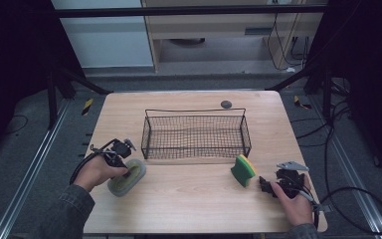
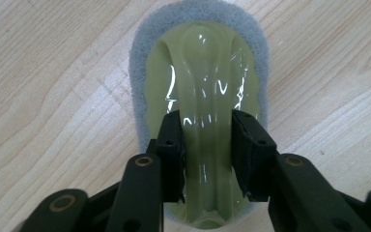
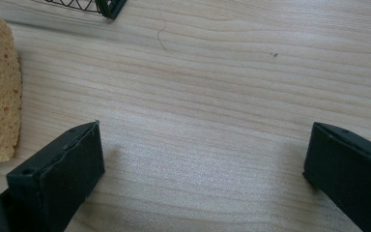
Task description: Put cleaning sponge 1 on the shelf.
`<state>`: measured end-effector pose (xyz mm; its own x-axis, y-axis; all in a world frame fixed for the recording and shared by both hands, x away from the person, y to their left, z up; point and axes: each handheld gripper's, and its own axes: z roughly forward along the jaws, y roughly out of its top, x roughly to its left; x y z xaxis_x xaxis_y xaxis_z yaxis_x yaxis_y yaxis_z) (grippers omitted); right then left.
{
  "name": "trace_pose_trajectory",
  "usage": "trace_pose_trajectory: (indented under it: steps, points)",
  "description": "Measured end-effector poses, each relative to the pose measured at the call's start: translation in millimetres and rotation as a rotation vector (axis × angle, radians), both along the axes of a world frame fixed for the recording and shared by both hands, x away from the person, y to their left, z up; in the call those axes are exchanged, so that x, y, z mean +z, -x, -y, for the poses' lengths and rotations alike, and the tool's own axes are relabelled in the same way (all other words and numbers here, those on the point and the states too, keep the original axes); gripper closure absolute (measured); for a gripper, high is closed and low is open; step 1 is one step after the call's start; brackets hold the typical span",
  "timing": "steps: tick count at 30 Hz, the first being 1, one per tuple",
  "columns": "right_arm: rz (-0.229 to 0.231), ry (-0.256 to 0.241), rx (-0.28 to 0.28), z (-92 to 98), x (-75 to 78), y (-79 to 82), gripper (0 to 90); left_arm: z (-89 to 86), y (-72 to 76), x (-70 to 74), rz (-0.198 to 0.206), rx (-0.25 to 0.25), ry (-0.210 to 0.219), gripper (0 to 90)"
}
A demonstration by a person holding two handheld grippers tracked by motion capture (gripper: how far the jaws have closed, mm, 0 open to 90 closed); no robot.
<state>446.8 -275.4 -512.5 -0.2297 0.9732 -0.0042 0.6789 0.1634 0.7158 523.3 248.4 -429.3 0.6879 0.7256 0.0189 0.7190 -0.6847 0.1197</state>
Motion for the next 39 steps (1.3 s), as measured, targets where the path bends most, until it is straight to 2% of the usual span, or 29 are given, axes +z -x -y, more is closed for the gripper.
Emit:
trace_pose_trajectory:
  steps: [2, 6, 10, 11, 13, 14, 18, 23, 28, 32, 39]
  points:
    - [0.0, -0.001, -0.002, -0.2, -0.1, 0.1, 0.7, -0.7, 0.1, -0.1, 0.001, -0.006, 0.003, 69.9]
    - [0.0, -0.001, -0.001, -0.2, 0.0, 0.0, 0.7, -0.7, 1.8, 1.6, 0.002, -0.022, 0.002, 70.7]
    - [0.0, 0.001, 0.001, 0.0, 0.0, 0.0, 0.7, -2.2, 7.7, 11.6, 0.025, -0.056, 0.03, 70.8]
    - [-0.001, 0.0, 0.0, -0.1, 0.0, 0.1, 0.7, -1.7, 12.9, 18.9, 0.033, -0.084, 0.035, 70.8]
    - [0.0, 0.0, 0.001, 0.0, 0.0, 0.1, 0.7, -0.5, 18.8, 27.0, 0.048, -0.115, 0.039, 70.8]
    - [0.0, 0.0, 0.001, 0.0, 0.0, 0.1, 0.7, -0.5, 18.8, 27.0, 0.048, -0.115, 0.039, 70.8]
    - [-0.001, 0.0, 0.0, -0.1, 0.0, 0.0, 0.7, 3.8, 30.2, 45.1, 0.082, -0.191, 0.058, 70.8]
    - [0.002, -0.003, -0.001, -0.3, -0.3, 0.4, 0.7, 13.7, 38.1, 59.4, 0.124, -0.266, 0.049, 70.8]
    - [0.006, -0.005, 0.002, -0.4, -0.6, 0.2, 0.7, 23.3, 39.3, 70.5, 0.153, -0.32, 0.054, 70.9]
    - [0.01, -0.005, 0.005, -0.3, -1.0, 0.0, 0.7, 31.8, 37.1, 81.1, 0.186, -0.362, 0.039, 70.9]
    - [0.009, -0.004, 0.009, -0.2, -1.0, -0.4, 0.7, 50.6, 24.9, 101.7, 0.232, -0.421, 0.02, 70.9]
